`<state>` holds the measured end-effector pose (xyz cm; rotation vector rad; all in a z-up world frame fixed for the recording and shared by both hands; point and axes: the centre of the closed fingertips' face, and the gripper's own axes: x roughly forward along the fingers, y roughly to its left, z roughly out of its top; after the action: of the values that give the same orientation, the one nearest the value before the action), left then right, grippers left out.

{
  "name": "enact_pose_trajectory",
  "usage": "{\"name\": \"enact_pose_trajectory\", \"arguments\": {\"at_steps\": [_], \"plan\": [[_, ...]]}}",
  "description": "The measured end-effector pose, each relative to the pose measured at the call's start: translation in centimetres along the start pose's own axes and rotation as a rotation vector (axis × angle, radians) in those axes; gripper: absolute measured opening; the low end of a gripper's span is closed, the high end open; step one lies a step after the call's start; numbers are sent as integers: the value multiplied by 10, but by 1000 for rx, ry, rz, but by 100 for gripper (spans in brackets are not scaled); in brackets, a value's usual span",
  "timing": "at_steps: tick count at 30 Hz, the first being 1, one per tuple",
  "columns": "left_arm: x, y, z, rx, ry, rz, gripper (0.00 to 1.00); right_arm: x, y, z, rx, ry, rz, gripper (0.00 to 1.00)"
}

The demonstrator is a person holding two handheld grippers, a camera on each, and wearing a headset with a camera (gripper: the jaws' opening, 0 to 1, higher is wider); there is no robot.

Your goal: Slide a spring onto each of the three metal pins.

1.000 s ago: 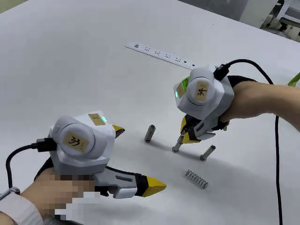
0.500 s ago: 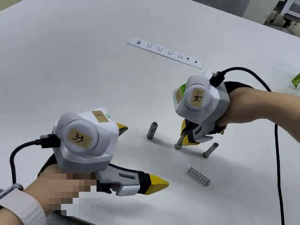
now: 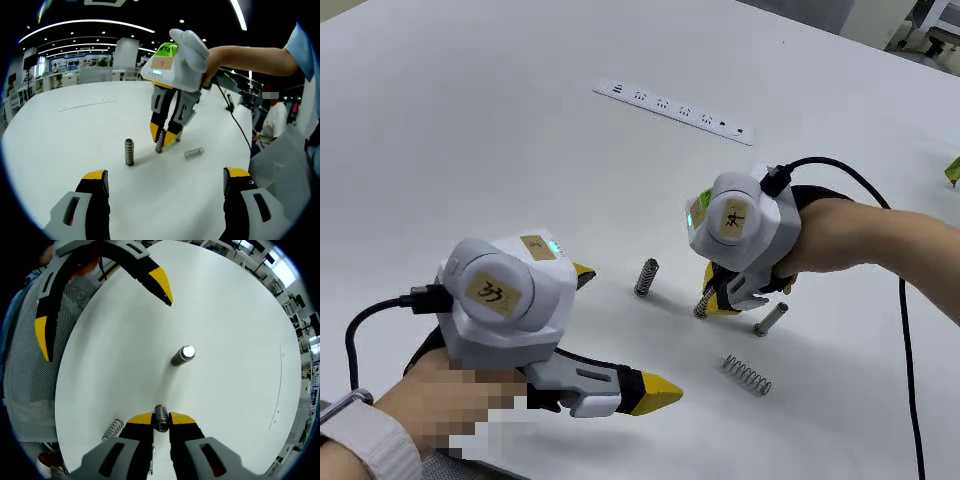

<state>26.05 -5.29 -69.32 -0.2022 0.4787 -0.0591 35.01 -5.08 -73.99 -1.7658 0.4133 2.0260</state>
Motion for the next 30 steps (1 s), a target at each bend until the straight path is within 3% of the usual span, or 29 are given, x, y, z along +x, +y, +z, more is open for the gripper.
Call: {"name": "enact_pose_trajectory", "arguments": {"at_steps": [14,18,22,30], "plan": [[1,-3,-2,5,10,-10,97,3,3,-2,3,-11,9,15],[1,-4,-2,7,13,-11,97,2,3,-2,-5,-27,-1,26],[1,-4,-3,7,17,-13,97,-3,4,-1,13,-78,-16,37],[2,-6,-4,12,15,-19,98,-14,8,4,11,-166,-72,75]]}}
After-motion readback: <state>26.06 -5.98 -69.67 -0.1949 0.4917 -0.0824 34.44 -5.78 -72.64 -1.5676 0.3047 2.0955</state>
